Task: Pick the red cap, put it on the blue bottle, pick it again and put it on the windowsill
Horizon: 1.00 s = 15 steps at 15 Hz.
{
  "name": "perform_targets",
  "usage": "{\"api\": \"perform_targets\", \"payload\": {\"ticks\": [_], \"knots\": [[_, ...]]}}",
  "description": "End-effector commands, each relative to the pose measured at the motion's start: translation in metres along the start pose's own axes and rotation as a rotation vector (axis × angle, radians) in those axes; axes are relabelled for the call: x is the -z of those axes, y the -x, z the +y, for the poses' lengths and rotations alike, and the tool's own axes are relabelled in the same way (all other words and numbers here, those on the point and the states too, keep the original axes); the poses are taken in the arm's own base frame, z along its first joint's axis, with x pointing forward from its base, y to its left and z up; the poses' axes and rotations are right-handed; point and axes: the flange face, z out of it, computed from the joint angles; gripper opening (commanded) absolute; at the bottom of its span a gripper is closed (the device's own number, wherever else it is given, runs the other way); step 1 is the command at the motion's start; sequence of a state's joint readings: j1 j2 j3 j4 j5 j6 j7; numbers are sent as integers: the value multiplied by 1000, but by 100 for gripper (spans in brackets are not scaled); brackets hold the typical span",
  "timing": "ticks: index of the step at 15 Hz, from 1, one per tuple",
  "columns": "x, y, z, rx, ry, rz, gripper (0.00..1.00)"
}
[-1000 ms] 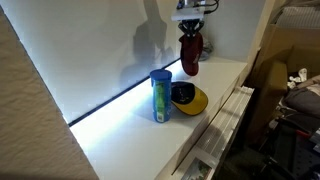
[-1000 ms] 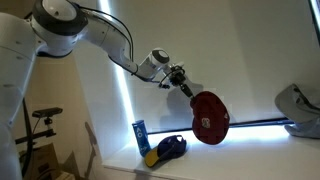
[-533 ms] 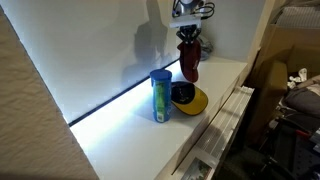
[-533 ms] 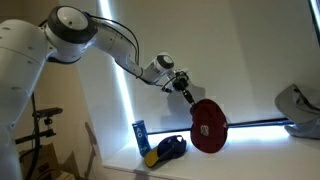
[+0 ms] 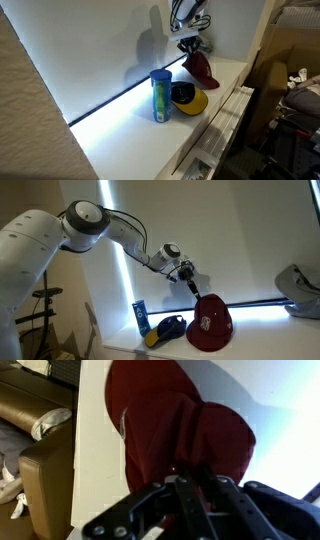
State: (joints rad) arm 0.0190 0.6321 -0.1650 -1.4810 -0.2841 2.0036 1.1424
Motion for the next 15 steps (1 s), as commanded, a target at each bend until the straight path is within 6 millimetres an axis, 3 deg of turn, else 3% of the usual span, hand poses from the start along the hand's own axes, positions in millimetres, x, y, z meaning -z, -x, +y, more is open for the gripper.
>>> {"api": "perform_targets", "payload": {"ticks": [1,2,7,8,10,13,15], "knots": [[-4,0,-2,1,6,-2,26],[-6,0,-3,1,7,-2,30],[-2,-2,-3,-2,1,2,30],[4,-1,-4,45,-45,-27,55],[39,-2,1,66,-90,46,63],[115,-2,19,67,-218,202,83],[164,11,29,134,-328,236,97]]}}
